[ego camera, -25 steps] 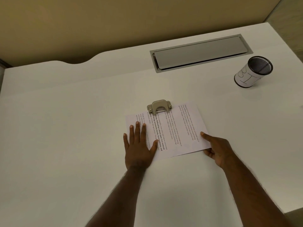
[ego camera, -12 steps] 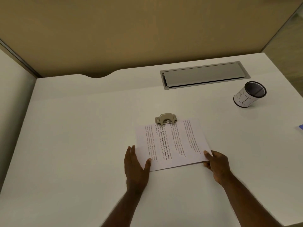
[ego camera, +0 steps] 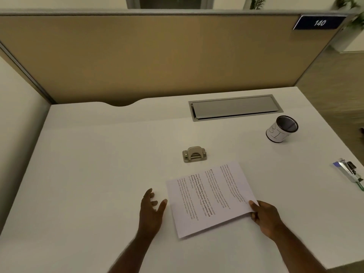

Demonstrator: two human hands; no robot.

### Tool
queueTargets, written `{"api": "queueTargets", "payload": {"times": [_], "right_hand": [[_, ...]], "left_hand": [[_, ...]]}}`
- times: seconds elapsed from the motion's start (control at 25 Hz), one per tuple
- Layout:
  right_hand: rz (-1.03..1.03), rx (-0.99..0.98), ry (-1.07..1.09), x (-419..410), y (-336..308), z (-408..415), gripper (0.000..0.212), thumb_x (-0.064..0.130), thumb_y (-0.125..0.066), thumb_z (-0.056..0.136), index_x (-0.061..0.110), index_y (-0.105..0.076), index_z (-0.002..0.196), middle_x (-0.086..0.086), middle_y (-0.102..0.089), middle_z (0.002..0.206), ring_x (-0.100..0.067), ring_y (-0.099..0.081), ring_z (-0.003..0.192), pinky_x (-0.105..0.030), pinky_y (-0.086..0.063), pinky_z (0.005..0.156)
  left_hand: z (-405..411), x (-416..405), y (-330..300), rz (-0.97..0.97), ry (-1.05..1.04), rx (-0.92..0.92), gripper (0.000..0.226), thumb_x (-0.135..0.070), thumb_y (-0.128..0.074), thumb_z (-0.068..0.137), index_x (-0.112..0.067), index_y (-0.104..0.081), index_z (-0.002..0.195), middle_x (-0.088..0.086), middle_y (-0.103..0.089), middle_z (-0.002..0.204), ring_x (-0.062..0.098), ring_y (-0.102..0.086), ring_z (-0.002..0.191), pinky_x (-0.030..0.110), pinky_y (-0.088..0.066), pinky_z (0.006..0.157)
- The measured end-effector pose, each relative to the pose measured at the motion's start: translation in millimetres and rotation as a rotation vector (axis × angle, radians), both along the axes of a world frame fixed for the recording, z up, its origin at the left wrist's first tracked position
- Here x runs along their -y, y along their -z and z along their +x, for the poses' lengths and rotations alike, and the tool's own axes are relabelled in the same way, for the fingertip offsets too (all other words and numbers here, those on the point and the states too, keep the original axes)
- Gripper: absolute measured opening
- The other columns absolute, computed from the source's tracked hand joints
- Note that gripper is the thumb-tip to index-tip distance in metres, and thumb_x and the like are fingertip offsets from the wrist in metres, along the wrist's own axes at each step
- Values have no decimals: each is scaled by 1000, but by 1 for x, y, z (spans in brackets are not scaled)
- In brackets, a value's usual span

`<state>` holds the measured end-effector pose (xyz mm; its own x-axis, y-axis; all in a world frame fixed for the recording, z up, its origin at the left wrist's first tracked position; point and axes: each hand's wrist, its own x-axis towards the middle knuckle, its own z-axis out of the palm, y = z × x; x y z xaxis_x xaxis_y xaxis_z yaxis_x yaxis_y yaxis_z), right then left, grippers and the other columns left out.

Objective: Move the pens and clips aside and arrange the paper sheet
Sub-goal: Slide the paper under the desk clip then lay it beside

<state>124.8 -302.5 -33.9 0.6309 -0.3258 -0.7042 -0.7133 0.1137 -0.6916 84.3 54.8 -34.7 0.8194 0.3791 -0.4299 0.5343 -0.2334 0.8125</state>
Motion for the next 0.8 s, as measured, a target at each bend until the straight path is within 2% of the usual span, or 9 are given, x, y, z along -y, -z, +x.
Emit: {"api": "queueTargets", "payload": {"times": [0.12,0.24,0.32,0.4,0.48,0.64,0.8], "right_hand": [[85,-31,7,6,-5,3,11,7,-60,88,-3,-64,89,-2,-57,50,-15,-36,48,-21,-40,43],[172,-40,3,6,-13,8,11,5,-60,88,-3,-64,94,-9,-61,67,-16,-38,56,-18,-42,41],[204,-44,-35,8,-19,15,14,6,-60,88,-4,-64,98,-13,-62,79,-16,-40,60,-17,-43,41],[217,-41,-87,12,-28,27,19,6,-60,88,-6,-63,102,-14,-62,81,-17,-42,60,-17,-43,42],[227,-5,-98,15,-39,39,23,10,-60,88,-7,-61,104,-14,-62,83,-17,-44,62,-20,-42,45],[341,132,-89,10,-58,47,26,29,-61,88,7,-66,101,-13,-70,96,-21,-60,76,-27,-40,60],[366,177,-335,-16,-64,34,34,45,-62,84,19,-69,104,-5,-75,98,-21,-69,86,-31,-47,67]], "left_hand": [[10,7,-6,-207,-60,-141,49,-35,-64,88,-15,-45,128,2,-63,101,21,-63,88,42,-51,86],[10,16,-13,-301,-103,-230,40,-38,-62,88,-14,-50,118,6,-66,98,23,-66,82,36,-54,70],[6,23,-17,-468,-107,-249,34,-34,-61,90,-8,-57,112,11,-72,100,26,-71,85,35,-55,67],[0,30,-22,-593,-91,-215,27,-24,-57,93,-6,-62,113,10,-74,101,28,-72,91,38,-58,72],[-4,38,-30,-615,-121,-152,24,-16,-54,94,-8,-63,115,9,-75,101,28,-71,92,38,-58,70],[-9,67,-45,-626,-264,-17,22,-13,-54,94,-11,-62,115,11,-73,107,30,-68,99,38,-57,71],[-11,101,-57,-690,-379,124,24,-12,-54,94,-13,-60,118,9,-72,111,28,-67,103,40,-58,75]]}}
